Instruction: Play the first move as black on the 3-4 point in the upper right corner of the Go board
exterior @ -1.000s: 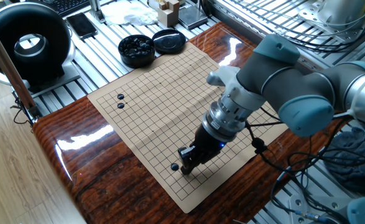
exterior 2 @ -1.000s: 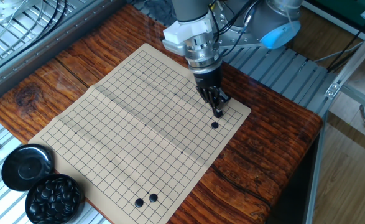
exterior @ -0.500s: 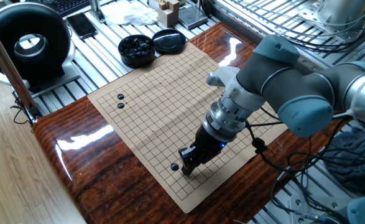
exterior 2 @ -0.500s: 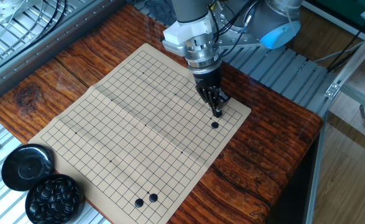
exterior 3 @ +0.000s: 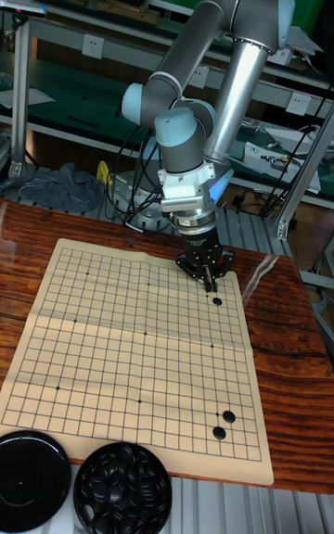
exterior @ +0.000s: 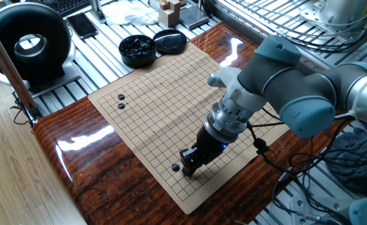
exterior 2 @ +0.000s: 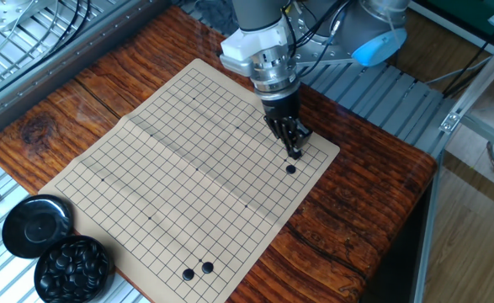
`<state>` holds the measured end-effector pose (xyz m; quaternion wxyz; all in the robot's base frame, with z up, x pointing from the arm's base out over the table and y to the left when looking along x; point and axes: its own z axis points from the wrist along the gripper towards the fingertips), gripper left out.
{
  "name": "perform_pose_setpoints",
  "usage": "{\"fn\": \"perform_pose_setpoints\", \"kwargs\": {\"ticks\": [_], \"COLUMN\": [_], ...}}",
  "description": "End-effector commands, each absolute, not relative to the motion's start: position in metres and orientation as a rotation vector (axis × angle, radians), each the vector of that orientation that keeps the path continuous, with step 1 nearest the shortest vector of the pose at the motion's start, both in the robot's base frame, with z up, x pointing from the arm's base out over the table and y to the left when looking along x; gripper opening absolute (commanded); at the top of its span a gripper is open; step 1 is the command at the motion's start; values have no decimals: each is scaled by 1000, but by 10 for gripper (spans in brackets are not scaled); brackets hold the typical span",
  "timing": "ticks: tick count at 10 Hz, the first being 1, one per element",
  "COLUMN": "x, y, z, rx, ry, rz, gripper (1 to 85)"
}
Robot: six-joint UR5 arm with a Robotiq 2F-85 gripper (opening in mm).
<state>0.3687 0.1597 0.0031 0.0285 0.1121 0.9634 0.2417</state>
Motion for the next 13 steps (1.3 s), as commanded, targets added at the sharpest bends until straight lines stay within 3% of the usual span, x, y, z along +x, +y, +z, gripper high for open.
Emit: {"fn": "perform_pose_setpoints", "kwargs": {"ticks": [1, 4, 13], "x": [371, 373, 376], "y": [161, 150, 154], "z": [6, 0, 6], "rx": [351, 306, 295], "ry": [2966, 2967, 2945], "rz": [763, 683, 698], "gripper": [210, 220, 280]}}
